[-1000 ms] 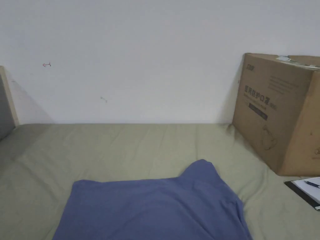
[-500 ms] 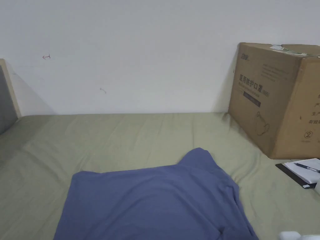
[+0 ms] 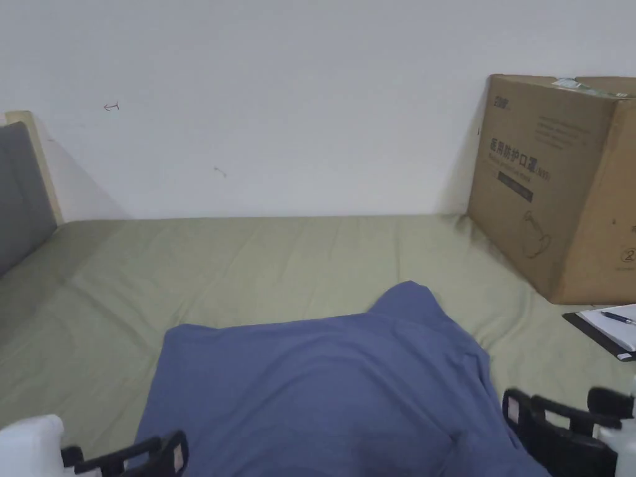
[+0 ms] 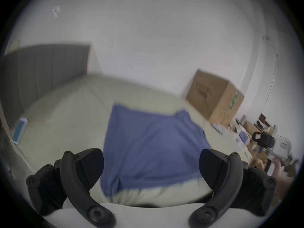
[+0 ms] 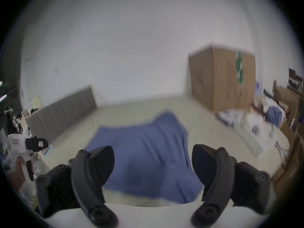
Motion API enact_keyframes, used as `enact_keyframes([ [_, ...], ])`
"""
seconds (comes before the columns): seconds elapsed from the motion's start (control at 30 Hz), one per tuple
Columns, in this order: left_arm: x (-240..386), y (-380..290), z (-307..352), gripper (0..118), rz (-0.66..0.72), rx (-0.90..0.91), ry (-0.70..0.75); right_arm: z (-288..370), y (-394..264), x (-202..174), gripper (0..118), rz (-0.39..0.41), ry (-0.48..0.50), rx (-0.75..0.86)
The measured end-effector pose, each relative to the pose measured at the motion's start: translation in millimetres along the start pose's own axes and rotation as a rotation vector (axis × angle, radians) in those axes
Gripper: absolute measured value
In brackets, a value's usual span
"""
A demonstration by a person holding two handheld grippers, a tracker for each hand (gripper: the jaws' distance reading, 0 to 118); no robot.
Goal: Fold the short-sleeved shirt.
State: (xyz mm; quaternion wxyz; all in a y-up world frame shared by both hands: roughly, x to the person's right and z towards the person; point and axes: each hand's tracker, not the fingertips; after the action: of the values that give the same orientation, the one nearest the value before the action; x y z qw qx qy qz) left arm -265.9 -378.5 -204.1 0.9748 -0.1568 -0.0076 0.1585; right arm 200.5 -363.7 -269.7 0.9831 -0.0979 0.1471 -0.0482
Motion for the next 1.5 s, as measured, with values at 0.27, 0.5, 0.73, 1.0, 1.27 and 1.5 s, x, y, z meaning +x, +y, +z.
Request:
enact_keyframes([
  [0.27,39,-25,39,0,-0.157,0.392,0.181,13,-23,-48,0,0.069,-0.118,0.210],
  [0.5,18,-1,43,0,-0.132,0.285,0.194,17,-18,-45,0,-0.032,-0.084,0.151],
  [0.73,-63,10,-58,0,-0.005,-0.709,0.017,7,-17,-53,0,-0.006,0.042,-0.056],
  [1.0,-75,-47,-94,113,-0.088,-0.709,0.087,-14,-44,-54,0,-0.023,0.066,-0.203],
  [1.27,-66,-88,-116,2,-0.325,-0.707,0.202,-24,-45,-45,0,-0.026,0.059,-0.250],
  [1.5,-92,-74,-66,2,-0.022,-0.428,0.079,-28,-32,14,0,-0.063,0.020,-0.295],
])
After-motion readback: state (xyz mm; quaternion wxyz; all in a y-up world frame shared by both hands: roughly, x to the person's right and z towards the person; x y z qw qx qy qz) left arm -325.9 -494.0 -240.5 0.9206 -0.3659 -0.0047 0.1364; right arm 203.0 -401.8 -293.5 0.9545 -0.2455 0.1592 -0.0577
